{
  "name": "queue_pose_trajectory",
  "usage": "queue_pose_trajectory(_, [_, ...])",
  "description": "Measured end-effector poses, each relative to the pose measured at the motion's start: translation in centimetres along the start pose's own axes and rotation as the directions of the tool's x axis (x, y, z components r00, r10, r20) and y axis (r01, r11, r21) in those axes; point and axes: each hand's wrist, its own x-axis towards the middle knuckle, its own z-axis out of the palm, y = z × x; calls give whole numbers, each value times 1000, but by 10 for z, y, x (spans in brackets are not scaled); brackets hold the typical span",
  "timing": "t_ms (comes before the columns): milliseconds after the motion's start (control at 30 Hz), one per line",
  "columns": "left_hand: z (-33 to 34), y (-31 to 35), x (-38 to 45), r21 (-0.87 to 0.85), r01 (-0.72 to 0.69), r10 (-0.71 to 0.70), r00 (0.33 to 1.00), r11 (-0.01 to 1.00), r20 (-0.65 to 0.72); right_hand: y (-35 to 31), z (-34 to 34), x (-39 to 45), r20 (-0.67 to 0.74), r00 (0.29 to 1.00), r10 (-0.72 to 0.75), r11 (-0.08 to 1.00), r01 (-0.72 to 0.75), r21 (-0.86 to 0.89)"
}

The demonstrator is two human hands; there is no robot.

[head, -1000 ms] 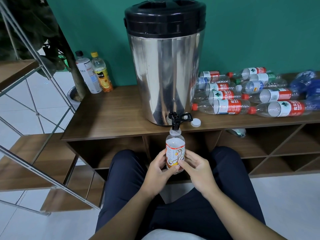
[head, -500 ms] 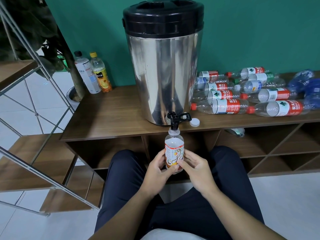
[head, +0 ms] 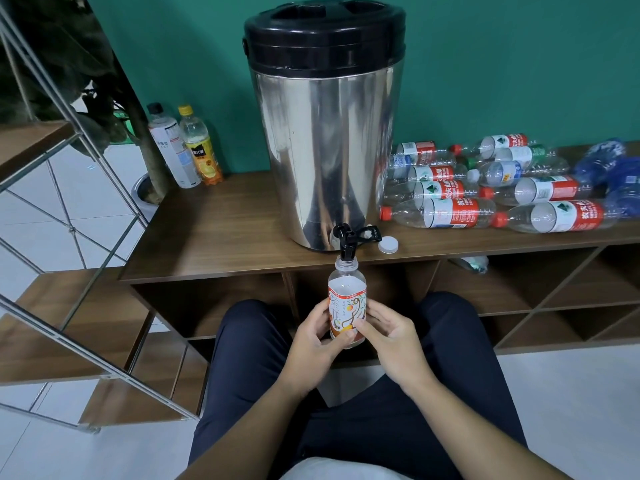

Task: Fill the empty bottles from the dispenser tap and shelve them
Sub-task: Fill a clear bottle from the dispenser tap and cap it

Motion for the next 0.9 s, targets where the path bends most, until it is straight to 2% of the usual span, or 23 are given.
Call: queue_pose_trajectory(900, [0,-1,0,17,0,0,1000,1000,3,5,-2,1,-1,1000,0,1000,0,-5])
